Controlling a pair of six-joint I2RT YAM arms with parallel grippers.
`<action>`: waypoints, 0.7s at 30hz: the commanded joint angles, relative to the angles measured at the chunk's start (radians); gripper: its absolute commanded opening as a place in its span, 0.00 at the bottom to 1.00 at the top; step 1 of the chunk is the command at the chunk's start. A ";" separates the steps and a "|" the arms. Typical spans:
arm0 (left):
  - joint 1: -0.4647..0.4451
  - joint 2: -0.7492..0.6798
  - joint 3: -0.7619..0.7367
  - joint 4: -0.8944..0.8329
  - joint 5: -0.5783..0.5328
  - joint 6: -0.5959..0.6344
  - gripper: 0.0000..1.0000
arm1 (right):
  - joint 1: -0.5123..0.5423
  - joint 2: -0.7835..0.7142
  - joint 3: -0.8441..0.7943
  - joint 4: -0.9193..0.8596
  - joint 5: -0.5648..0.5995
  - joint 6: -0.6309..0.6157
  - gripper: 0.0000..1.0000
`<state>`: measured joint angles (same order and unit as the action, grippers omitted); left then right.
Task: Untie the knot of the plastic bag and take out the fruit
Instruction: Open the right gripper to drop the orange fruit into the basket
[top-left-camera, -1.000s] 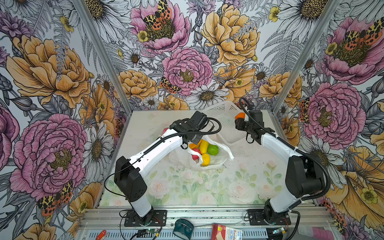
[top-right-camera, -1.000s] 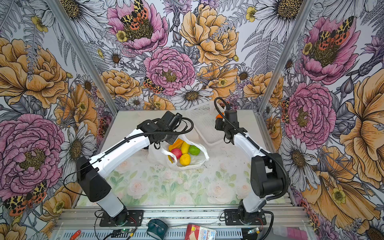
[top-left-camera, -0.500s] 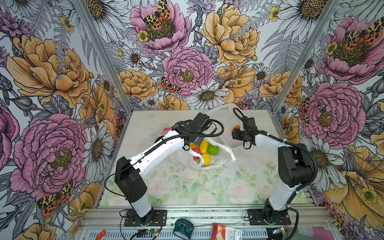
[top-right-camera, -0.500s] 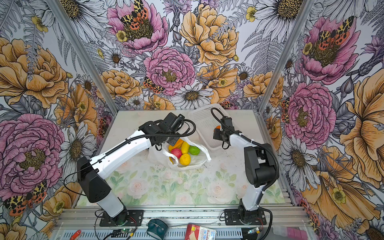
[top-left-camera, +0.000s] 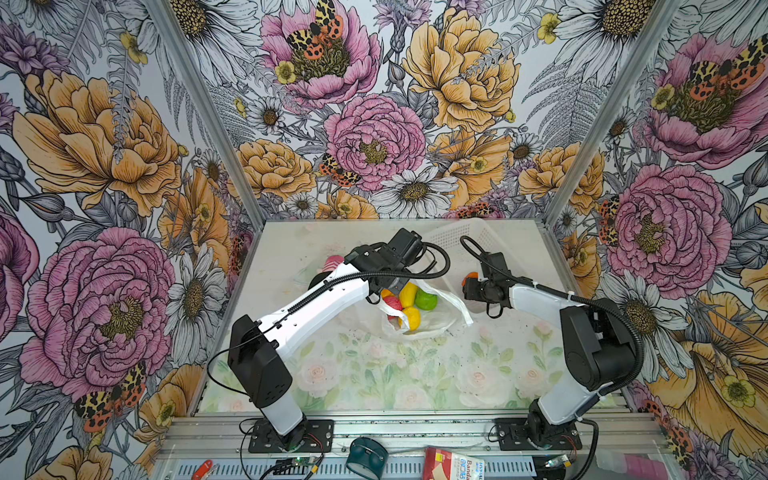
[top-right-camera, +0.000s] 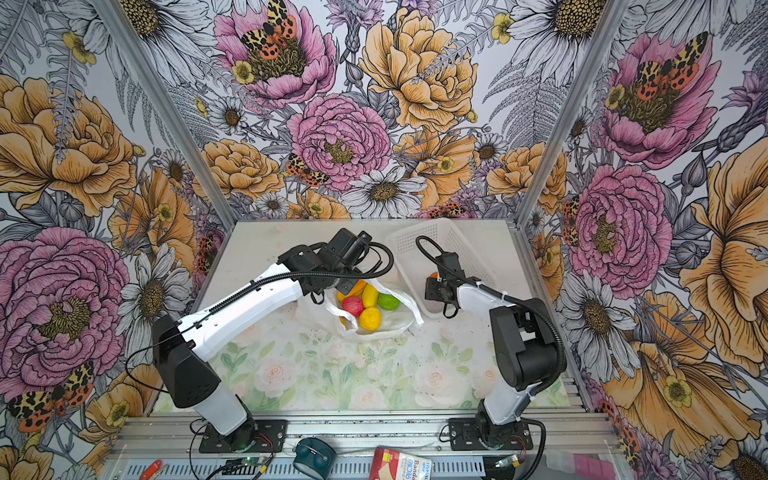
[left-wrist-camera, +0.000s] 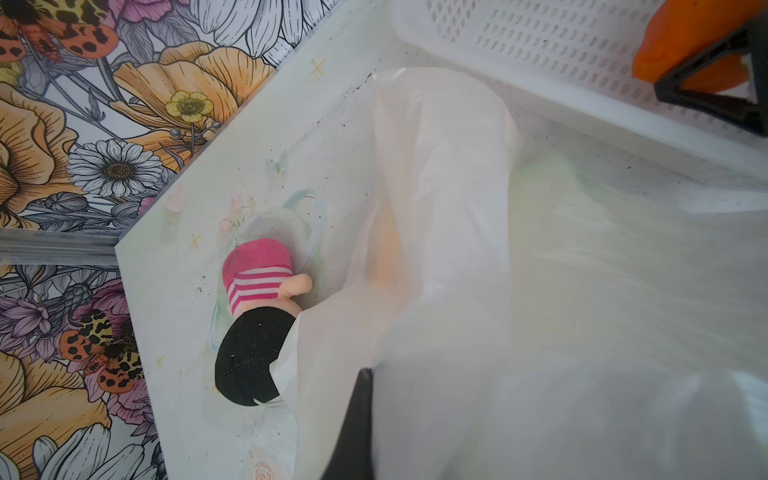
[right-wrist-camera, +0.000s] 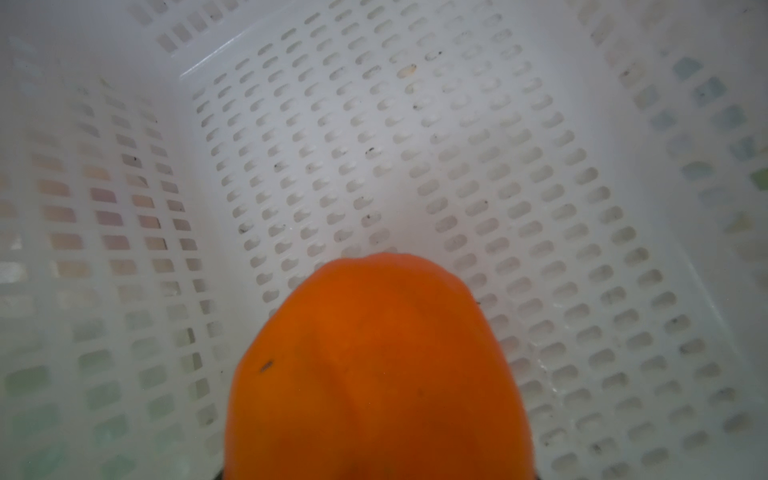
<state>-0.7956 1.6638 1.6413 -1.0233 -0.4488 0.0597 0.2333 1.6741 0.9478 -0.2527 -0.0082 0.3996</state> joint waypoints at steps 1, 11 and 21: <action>0.016 -0.026 -0.003 0.002 0.033 0.006 0.00 | 0.006 -0.042 -0.007 0.029 0.042 -0.010 0.57; 0.034 -0.010 -0.001 0.001 0.062 0.003 0.00 | 0.021 -0.219 -0.151 0.191 0.033 -0.026 0.81; 0.032 -0.015 -0.003 0.000 0.046 0.005 0.00 | 0.052 -0.812 -0.448 0.324 -0.067 -0.028 0.79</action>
<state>-0.7689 1.6642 1.6413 -1.0245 -0.4026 0.0593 0.2634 1.0027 0.5323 -0.0025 -0.0128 0.3801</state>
